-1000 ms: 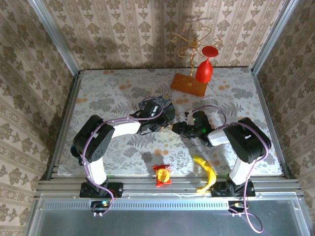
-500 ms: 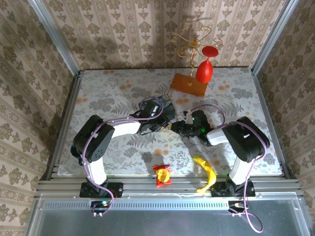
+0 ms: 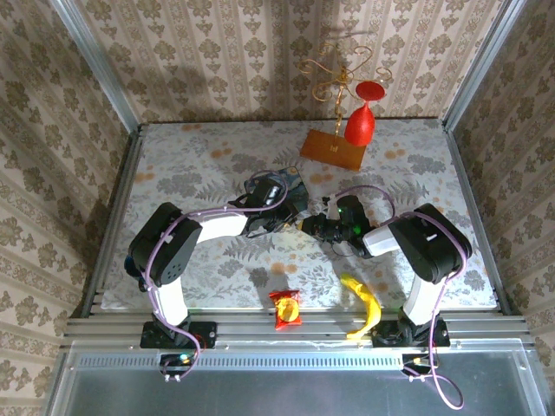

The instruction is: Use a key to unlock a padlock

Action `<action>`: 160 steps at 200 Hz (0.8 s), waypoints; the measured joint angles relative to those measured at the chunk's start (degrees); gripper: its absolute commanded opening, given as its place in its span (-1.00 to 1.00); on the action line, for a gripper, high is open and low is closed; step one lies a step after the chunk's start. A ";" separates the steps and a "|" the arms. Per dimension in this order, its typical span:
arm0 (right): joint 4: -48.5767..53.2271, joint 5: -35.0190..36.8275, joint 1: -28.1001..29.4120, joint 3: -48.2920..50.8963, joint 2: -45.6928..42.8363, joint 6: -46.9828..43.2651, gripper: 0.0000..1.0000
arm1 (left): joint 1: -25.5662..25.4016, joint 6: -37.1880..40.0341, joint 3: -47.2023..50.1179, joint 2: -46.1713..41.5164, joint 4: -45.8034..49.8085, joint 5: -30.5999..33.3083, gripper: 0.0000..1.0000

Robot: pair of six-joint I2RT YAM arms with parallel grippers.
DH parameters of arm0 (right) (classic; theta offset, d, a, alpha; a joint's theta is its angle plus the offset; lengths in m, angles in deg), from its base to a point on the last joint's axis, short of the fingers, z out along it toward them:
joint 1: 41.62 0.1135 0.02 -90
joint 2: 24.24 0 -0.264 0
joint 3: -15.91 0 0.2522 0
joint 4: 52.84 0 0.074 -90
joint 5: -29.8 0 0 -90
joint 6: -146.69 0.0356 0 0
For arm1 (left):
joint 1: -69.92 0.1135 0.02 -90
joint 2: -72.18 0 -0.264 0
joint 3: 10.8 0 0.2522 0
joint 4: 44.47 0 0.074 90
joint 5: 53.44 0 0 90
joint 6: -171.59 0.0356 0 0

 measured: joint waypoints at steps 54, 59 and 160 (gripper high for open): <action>-0.59 -0.44 0.02 -0.66 0.59 0.94 -1.00 | 0.37 0.00 0.00 0.00 0.02 0.22 -1.00; -0.63 -0.46 0.02 -0.66 0.59 1.05 -1.00 | 0.37 0.00 0.00 0.00 0.02 0.20 -1.00; 14.40 10.73 4.66 -3.21 -6.75 -7.61 -1.00 | 0.31 -0.33 -0.59 0.02 0.63 -0.83 -1.00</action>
